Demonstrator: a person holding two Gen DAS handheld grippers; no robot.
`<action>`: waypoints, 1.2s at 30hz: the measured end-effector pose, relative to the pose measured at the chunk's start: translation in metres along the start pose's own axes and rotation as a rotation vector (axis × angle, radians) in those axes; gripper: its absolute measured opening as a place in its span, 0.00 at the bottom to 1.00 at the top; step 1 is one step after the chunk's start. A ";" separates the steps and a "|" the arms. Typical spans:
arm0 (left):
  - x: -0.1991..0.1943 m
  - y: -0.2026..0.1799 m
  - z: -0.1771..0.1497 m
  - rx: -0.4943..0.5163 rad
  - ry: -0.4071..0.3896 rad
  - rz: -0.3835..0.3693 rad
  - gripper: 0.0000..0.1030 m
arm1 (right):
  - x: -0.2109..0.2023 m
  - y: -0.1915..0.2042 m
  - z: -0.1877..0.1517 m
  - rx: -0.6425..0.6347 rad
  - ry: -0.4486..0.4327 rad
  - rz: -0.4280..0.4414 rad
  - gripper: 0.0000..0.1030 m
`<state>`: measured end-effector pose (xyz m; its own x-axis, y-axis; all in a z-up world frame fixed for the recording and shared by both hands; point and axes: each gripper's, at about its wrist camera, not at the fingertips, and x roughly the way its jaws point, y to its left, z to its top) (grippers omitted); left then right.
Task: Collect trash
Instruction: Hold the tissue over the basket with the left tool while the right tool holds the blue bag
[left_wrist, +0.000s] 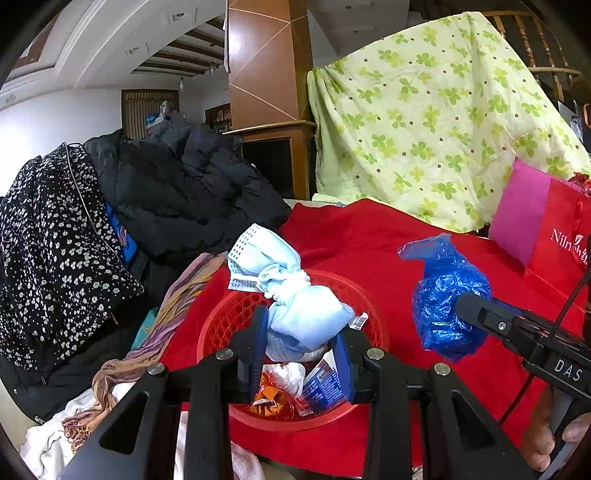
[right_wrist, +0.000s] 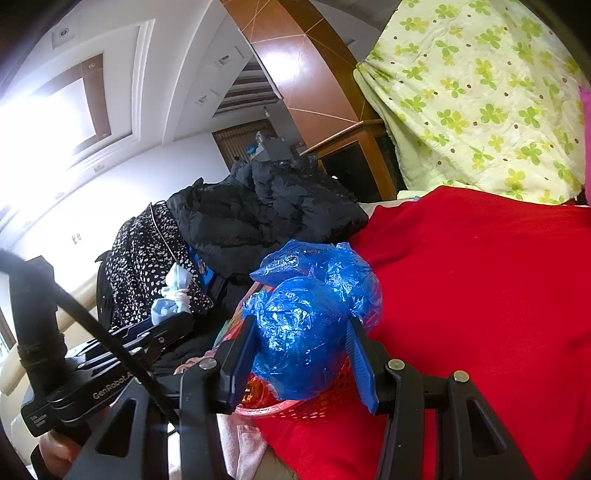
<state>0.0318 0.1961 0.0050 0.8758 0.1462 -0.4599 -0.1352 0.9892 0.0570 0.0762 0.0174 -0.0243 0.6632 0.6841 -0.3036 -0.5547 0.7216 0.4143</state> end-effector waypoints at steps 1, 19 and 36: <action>0.000 0.000 -0.001 -0.001 0.003 0.000 0.35 | 0.001 0.001 -0.001 0.000 0.003 0.002 0.49; 0.010 0.005 -0.010 -0.005 0.038 0.007 0.35 | 0.011 0.005 -0.006 -0.001 0.032 0.001 0.49; 0.020 0.006 -0.012 0.004 0.058 0.002 0.35 | 0.016 0.006 -0.008 -0.003 0.044 0.001 0.49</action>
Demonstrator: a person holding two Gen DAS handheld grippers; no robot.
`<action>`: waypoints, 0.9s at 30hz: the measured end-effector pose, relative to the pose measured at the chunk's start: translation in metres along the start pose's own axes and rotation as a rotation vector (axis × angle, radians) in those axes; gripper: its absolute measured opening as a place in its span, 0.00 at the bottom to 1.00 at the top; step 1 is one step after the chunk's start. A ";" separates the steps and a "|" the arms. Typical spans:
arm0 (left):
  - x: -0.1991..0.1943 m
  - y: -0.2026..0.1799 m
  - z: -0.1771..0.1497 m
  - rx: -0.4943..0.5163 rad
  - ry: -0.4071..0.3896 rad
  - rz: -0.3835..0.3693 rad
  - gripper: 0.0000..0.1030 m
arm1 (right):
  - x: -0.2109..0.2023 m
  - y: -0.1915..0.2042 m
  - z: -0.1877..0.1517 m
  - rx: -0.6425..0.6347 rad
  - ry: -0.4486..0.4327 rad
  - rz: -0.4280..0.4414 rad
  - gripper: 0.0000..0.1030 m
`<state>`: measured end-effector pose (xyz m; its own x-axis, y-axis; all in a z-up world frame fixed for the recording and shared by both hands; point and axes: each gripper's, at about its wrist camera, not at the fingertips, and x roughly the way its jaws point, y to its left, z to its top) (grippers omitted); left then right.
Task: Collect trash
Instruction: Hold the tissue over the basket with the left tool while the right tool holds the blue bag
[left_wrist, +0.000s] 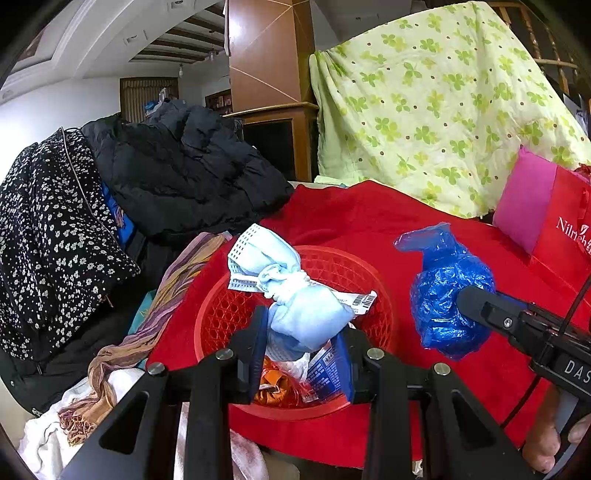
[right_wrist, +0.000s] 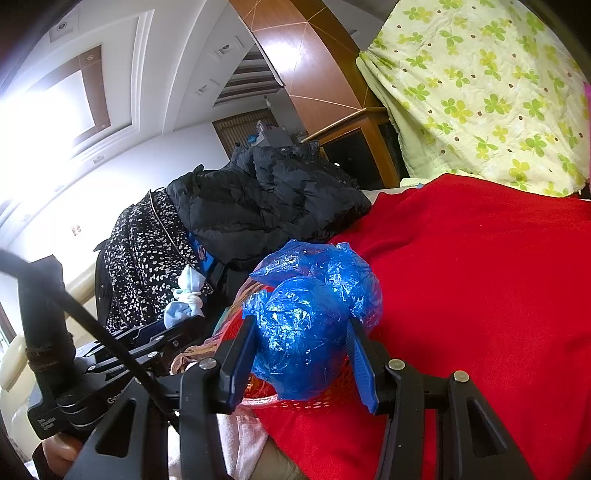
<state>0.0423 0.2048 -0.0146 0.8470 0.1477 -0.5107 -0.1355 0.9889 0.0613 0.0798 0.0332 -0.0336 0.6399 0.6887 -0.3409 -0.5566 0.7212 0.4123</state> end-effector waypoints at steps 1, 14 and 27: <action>0.000 0.000 0.000 -0.001 0.001 -0.002 0.35 | 0.000 0.000 0.000 0.000 0.001 0.001 0.49; 0.005 -0.001 -0.002 0.006 0.011 -0.010 0.35 | 0.001 0.001 -0.001 -0.010 0.009 -0.001 0.49; 0.009 0.002 -0.005 0.007 0.019 -0.013 0.35 | 0.002 0.002 -0.001 -0.014 0.010 0.003 0.50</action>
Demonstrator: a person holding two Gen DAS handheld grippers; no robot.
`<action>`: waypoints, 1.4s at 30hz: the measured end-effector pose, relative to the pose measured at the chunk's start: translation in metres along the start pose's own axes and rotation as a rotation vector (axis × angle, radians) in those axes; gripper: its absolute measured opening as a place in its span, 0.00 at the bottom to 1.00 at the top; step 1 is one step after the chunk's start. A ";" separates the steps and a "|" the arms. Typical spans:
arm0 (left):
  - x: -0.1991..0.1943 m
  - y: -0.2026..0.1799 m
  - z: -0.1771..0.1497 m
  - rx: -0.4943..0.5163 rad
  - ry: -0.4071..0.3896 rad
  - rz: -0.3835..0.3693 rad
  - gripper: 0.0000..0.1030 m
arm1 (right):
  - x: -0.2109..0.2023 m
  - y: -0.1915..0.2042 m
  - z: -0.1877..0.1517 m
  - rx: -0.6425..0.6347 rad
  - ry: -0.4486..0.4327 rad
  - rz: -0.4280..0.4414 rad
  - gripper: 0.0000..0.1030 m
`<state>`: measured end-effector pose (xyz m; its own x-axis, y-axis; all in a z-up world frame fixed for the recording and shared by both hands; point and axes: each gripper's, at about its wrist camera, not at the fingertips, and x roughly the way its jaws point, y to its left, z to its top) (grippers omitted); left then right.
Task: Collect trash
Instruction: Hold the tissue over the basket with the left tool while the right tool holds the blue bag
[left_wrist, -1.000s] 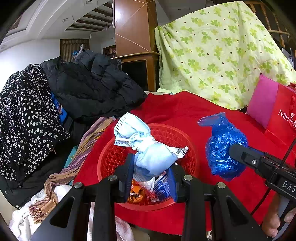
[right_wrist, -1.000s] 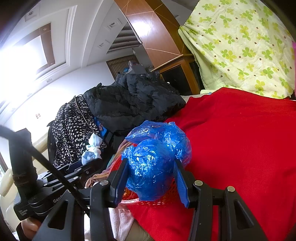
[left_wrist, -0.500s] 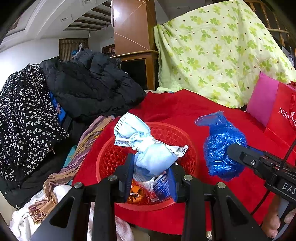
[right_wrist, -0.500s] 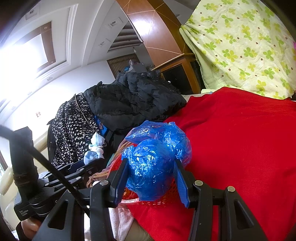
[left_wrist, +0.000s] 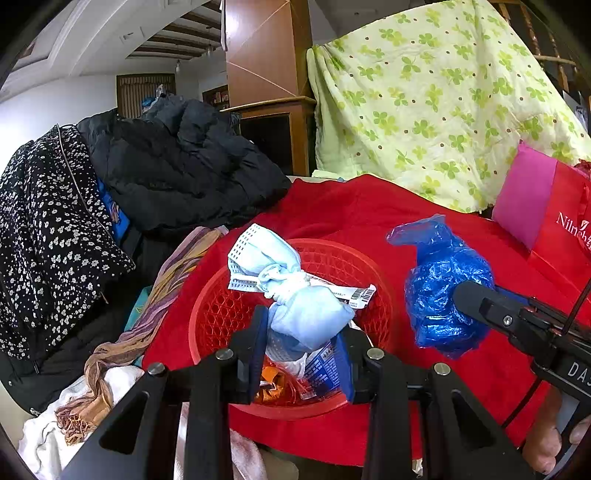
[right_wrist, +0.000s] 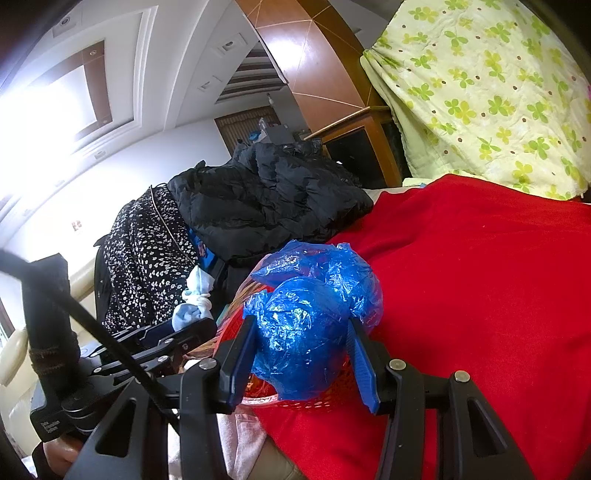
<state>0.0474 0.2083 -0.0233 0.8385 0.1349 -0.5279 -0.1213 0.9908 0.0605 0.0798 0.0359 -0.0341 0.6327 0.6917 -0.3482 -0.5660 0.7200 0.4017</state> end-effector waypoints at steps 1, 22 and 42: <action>0.000 0.000 0.000 -0.001 0.002 -0.002 0.35 | 0.000 0.000 0.000 0.001 0.001 0.001 0.50; 0.007 0.004 -0.004 -0.002 0.018 -0.011 0.35 | 0.004 -0.001 0.000 -0.001 0.008 -0.002 0.50; 0.012 0.008 -0.009 -0.011 0.029 -0.008 0.35 | 0.011 0.003 -0.002 -0.026 0.024 0.007 0.50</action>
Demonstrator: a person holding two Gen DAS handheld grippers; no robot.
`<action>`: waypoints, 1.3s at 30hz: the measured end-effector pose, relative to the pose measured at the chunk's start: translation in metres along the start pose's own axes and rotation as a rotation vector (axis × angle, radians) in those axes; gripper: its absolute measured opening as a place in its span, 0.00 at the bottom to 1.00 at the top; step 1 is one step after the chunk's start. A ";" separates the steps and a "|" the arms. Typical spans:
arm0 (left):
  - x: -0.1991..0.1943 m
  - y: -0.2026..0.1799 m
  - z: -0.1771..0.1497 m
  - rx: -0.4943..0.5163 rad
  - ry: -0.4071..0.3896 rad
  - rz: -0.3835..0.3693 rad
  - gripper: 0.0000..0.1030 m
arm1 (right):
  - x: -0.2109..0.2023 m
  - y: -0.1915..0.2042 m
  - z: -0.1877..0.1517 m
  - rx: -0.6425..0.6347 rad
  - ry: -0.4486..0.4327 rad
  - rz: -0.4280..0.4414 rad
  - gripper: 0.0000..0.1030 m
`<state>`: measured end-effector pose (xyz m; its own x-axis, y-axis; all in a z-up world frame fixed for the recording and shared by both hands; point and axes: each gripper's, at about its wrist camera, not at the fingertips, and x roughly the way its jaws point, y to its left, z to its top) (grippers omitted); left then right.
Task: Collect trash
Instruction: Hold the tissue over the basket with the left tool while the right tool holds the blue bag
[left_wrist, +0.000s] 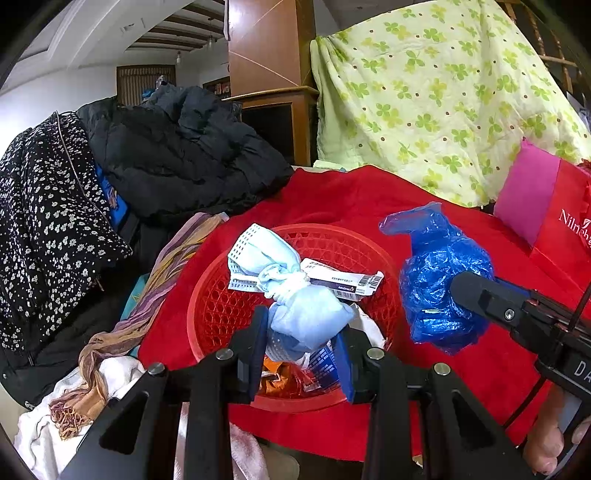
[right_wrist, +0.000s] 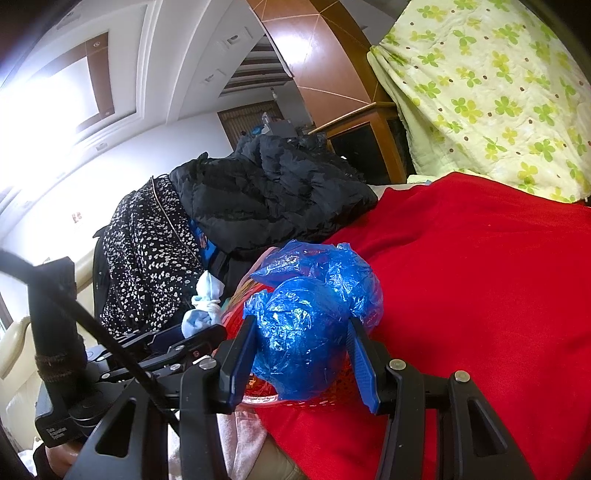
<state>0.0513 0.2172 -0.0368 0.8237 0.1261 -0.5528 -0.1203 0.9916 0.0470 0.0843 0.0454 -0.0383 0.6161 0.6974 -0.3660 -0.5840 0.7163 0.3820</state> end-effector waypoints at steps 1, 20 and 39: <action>0.000 0.001 0.000 -0.001 0.001 -0.001 0.35 | 0.001 0.001 0.000 -0.001 0.001 0.000 0.50; 0.001 0.003 -0.002 -0.004 0.003 0.003 0.35 | 0.006 0.005 -0.001 -0.010 0.006 -0.005 0.50; 0.001 0.005 -0.001 -0.004 0.006 0.004 0.35 | 0.008 0.008 0.001 -0.015 -0.001 -0.005 0.50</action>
<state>0.0510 0.2227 -0.0381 0.8201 0.1294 -0.5574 -0.1256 0.9910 0.0454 0.0848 0.0567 -0.0374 0.6193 0.6940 -0.3672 -0.5889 0.7199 0.3674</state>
